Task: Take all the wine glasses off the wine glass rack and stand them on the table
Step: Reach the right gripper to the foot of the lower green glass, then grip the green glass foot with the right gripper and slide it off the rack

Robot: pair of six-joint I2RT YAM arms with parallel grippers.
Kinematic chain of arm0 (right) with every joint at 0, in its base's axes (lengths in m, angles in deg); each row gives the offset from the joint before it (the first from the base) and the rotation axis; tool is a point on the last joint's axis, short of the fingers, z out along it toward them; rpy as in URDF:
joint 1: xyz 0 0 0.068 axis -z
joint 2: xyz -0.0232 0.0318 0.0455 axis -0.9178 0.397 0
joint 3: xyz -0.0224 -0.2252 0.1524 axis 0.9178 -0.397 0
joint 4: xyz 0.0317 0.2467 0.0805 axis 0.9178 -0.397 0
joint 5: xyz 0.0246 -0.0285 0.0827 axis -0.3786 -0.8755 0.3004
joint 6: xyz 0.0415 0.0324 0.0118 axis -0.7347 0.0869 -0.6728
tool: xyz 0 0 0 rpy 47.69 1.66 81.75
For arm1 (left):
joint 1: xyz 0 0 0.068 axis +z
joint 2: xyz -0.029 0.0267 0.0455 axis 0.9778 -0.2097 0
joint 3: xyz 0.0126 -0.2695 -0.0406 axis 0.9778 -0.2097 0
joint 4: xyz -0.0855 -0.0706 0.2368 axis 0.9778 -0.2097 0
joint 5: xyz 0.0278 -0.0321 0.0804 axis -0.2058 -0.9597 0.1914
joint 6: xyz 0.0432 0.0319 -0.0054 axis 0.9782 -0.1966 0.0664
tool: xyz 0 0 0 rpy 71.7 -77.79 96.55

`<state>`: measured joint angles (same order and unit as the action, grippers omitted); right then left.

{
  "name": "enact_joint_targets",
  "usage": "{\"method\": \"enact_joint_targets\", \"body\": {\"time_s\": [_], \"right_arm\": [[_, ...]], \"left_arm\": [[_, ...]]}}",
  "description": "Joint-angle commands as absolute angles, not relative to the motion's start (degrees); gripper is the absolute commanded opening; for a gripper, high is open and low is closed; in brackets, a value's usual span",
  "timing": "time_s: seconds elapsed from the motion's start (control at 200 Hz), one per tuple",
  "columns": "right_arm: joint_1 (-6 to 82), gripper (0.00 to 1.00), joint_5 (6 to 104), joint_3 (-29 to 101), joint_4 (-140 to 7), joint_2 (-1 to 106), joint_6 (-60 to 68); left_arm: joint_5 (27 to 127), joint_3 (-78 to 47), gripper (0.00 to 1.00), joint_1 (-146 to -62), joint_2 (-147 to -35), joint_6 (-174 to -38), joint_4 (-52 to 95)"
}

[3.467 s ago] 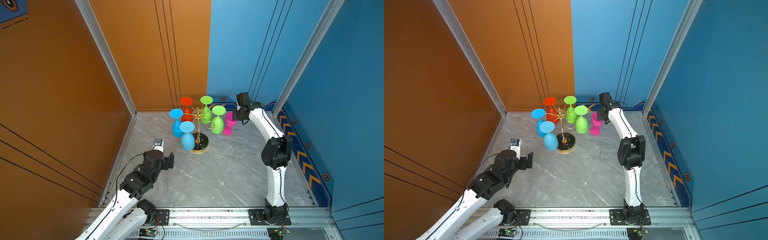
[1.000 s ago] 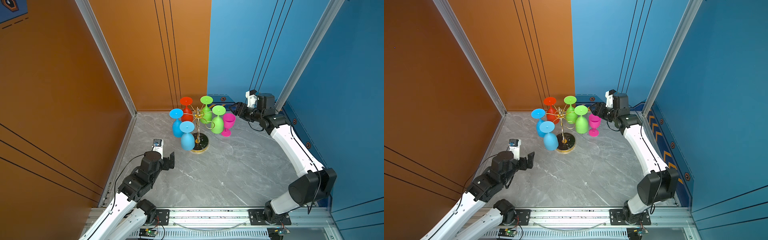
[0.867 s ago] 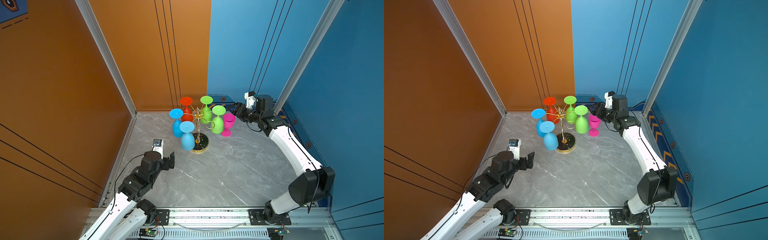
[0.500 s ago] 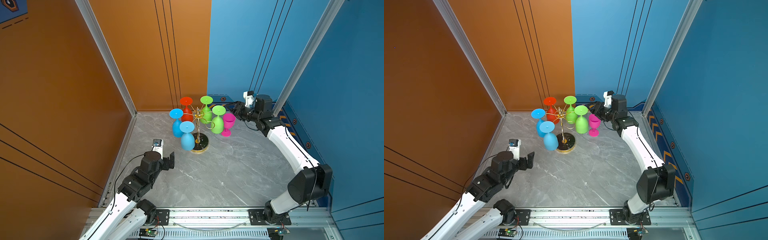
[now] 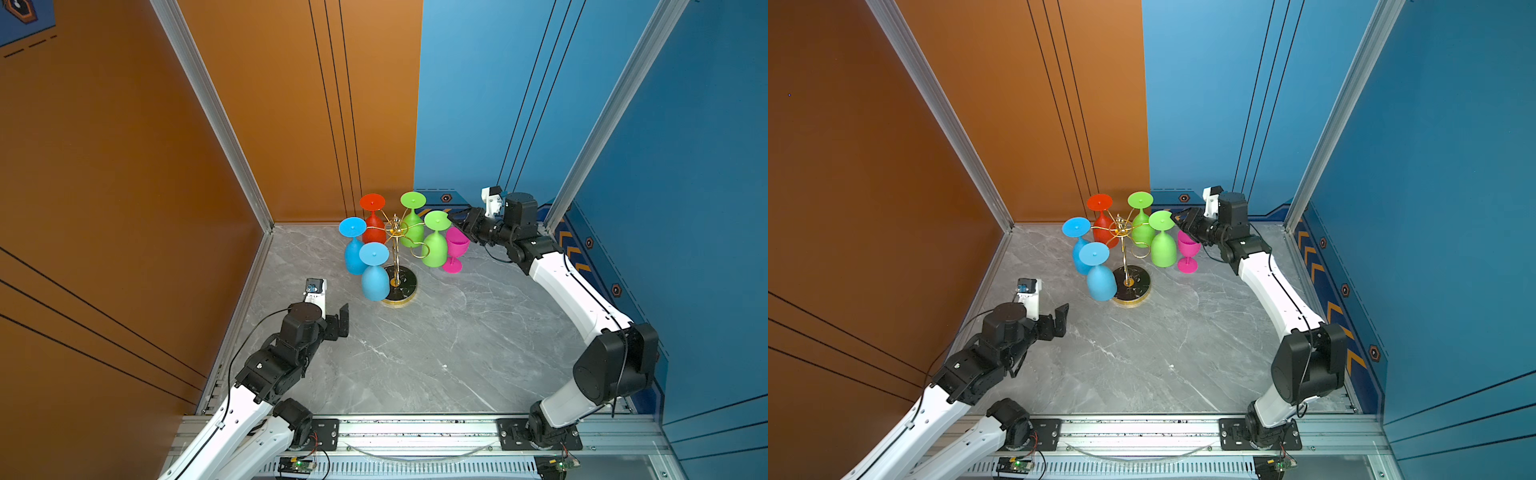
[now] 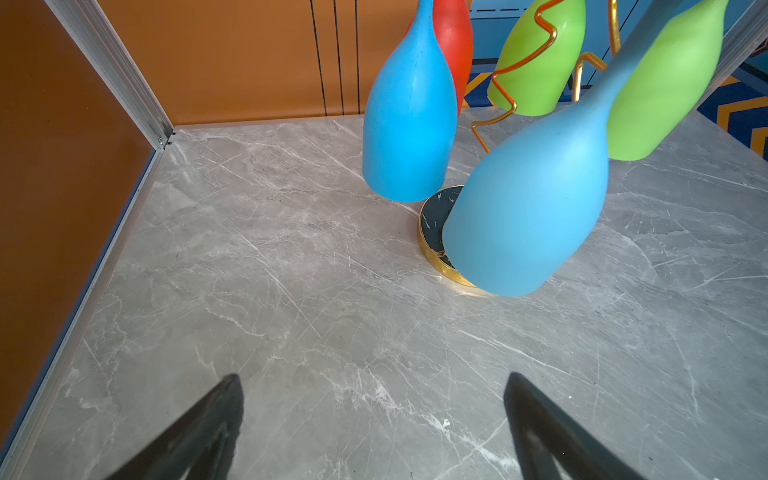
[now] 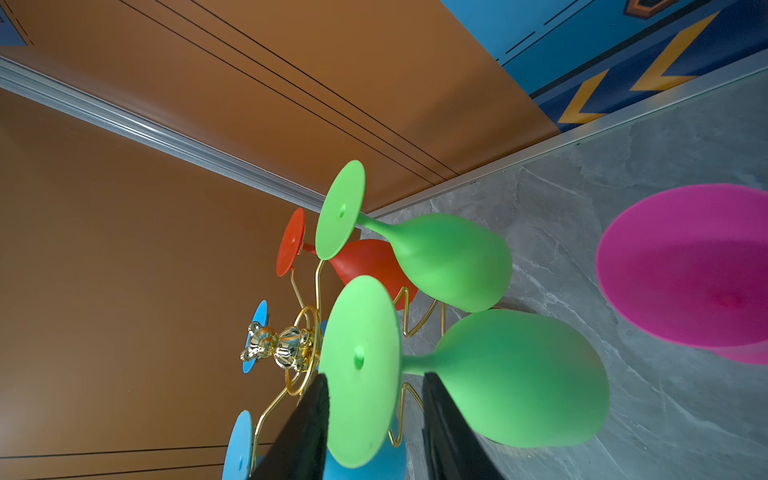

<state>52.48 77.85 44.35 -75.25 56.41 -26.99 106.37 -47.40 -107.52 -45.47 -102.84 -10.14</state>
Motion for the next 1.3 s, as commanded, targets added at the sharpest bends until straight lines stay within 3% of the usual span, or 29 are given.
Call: {"method": "enact_joint_targets", "body": {"time_s": [0.0, 0.31, 0.786, 1.291], "right_arm": [[51.87, 0.36, 78.6, 43.48, -72.87, 57.5, -27.92], [51.49, 0.28, 79.33, 42.61, -70.81, 58.07, -29.61], [50.98, 0.05, 80.14, 42.08, -70.25, 56.77, -30.22], [49.81, 0.0, 83.49, 41.45, -64.99, 56.42, -34.43]], "left_arm": [[105.43, -48.1, 0.98, -107.03, -44.84, -103.17, -9.34], [105.47, -48.17, 0.98, -107.05, -44.67, -103.17, -9.35], [105.47, -48.19, 0.98, -107.2, -44.65, -103.21, -9.35], [105.5, -48.23, 0.98, -107.16, -44.46, -103.16, -9.35]]}}
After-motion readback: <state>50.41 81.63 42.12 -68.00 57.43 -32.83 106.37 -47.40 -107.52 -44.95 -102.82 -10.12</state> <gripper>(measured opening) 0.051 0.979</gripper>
